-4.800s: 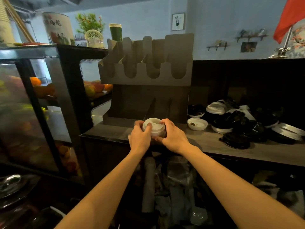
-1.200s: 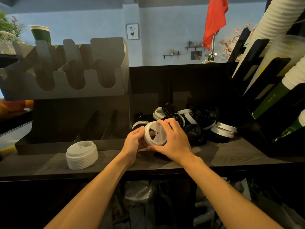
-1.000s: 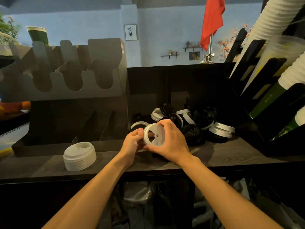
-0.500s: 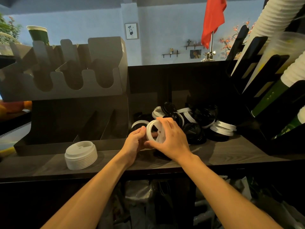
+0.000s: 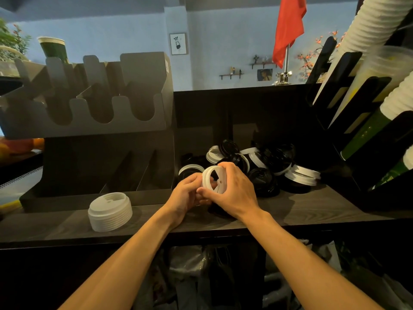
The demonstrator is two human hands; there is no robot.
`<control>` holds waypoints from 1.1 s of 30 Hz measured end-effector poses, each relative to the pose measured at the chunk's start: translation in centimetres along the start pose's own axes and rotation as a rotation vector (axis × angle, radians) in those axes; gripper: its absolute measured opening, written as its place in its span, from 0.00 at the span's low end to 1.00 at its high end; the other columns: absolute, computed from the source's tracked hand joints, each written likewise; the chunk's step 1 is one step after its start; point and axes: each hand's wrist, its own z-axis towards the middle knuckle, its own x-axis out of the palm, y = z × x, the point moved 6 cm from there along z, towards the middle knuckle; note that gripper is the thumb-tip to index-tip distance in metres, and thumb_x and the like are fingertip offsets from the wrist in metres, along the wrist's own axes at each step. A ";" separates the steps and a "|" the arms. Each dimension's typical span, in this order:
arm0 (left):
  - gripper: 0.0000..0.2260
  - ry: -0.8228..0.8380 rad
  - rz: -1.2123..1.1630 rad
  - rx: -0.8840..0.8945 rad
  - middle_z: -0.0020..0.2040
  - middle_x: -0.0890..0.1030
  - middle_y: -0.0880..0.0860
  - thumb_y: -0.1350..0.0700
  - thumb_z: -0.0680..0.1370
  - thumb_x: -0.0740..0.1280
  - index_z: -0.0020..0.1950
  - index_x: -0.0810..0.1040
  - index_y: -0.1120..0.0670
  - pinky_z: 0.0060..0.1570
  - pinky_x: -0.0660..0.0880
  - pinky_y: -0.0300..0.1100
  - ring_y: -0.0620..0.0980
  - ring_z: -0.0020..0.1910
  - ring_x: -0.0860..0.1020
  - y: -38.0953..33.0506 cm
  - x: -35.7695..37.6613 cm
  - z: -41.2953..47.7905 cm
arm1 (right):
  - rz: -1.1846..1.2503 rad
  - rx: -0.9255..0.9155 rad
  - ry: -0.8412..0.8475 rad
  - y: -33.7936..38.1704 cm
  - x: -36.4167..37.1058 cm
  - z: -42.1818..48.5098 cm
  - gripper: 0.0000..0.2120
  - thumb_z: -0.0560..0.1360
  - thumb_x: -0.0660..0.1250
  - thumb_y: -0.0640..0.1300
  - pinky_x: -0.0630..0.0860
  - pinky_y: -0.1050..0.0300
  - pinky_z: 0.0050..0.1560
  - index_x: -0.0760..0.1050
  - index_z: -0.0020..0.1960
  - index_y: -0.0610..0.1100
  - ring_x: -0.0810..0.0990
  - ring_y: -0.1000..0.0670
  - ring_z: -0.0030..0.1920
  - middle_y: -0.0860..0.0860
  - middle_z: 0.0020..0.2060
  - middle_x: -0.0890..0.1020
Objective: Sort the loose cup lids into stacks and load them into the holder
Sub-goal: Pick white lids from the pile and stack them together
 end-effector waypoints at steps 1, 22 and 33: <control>0.13 0.004 -0.015 0.012 0.54 0.85 0.56 0.53 0.85 0.57 0.55 0.80 0.56 0.55 0.80 0.49 0.53 0.52 0.84 -0.1 0.0 -0.1 | 0.003 -0.008 -0.006 0.1 -0.1 0.0 0.38 0.64 0.66 0.76 0.73 0.61 0.49 0.68 0.62 0.49 0.74 0.56 0.50 0.56 0.53 0.75; 0.11 -0.376 -0.114 0.009 0.43 0.86 0.56 0.51 0.80 0.68 0.46 0.83 0.56 0.43 0.78 0.47 0.54 0.41 0.83 0.7 -1.8 0.5 | -0.070 -0.131 0.036 -0.1 0.3 -0.1 0.46 0.69 0.62 0.76 0.66 0.56 0.68 0.64 0.75 0.46 0.68 0.53 0.67 0.52 0.69 0.72; 0.13 -0.612 -0.069 -0.007 0.51 0.83 0.57 0.47 0.85 0.60 0.53 0.76 0.56 0.36 0.78 0.42 0.51 0.43 0.81 2.1 -4.1 1.2 | -0.278 0.093 0.437 -2.4 3.3 -0.1 0.27 0.81 0.54 0.60 0.57 0.51 0.74 0.62 0.78 0.52 0.58 0.51 0.76 0.52 0.77 0.63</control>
